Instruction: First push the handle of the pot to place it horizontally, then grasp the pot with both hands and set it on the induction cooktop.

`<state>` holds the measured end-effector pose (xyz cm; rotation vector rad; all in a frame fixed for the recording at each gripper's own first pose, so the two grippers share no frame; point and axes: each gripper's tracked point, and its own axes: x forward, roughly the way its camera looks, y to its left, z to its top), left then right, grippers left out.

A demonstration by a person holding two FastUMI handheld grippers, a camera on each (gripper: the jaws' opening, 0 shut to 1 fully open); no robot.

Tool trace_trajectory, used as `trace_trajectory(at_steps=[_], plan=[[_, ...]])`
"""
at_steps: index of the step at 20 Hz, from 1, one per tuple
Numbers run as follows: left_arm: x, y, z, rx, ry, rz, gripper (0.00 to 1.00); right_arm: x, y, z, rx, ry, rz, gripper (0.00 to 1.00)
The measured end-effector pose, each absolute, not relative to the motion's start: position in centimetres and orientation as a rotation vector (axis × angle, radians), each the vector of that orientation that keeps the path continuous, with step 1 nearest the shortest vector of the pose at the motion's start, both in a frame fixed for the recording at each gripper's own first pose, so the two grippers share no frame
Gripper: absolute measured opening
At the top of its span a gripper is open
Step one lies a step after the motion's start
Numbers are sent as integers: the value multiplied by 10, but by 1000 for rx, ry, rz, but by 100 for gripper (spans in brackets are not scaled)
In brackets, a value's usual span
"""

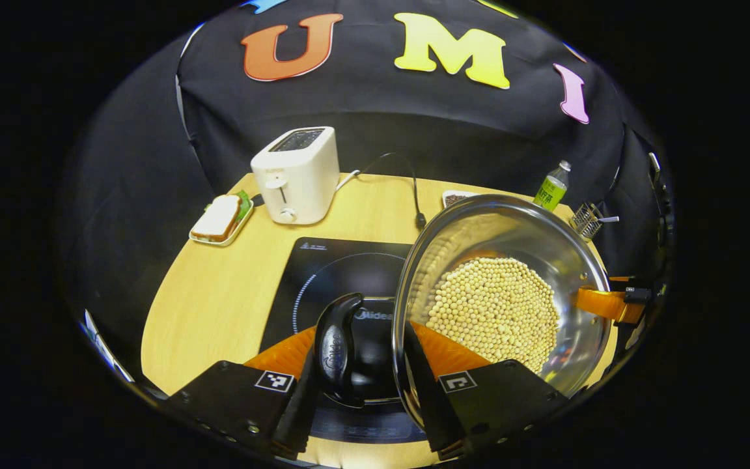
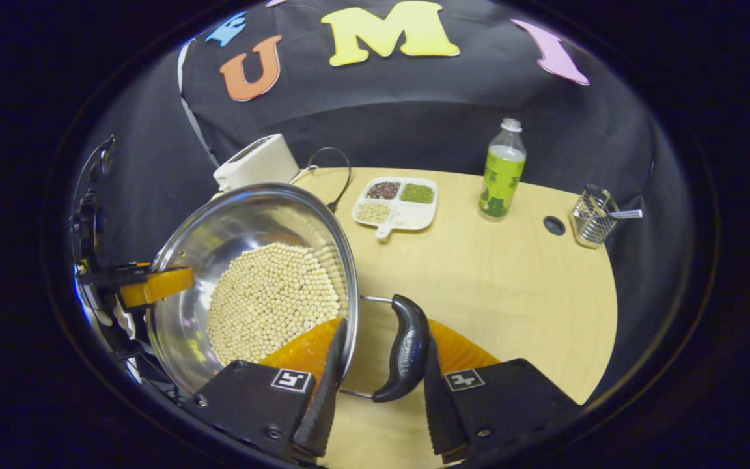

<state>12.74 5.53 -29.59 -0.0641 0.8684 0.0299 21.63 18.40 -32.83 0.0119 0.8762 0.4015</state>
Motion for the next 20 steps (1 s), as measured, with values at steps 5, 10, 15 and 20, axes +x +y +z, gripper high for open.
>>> trace_trajectory(at_steps=[5,10,15,20], plan=[[122,98,-296,-71,879,55,65,210,229,-329,14,884,426,58],[122,128,-298,-64,888,51,65,205,263,-333,24,902,421,58],[129,153,-307,-57,899,34,65,201,292,-339,48,921,404,58],[138,171,-322,-56,918,6,66,201,312,-350,60,937,370,58]])
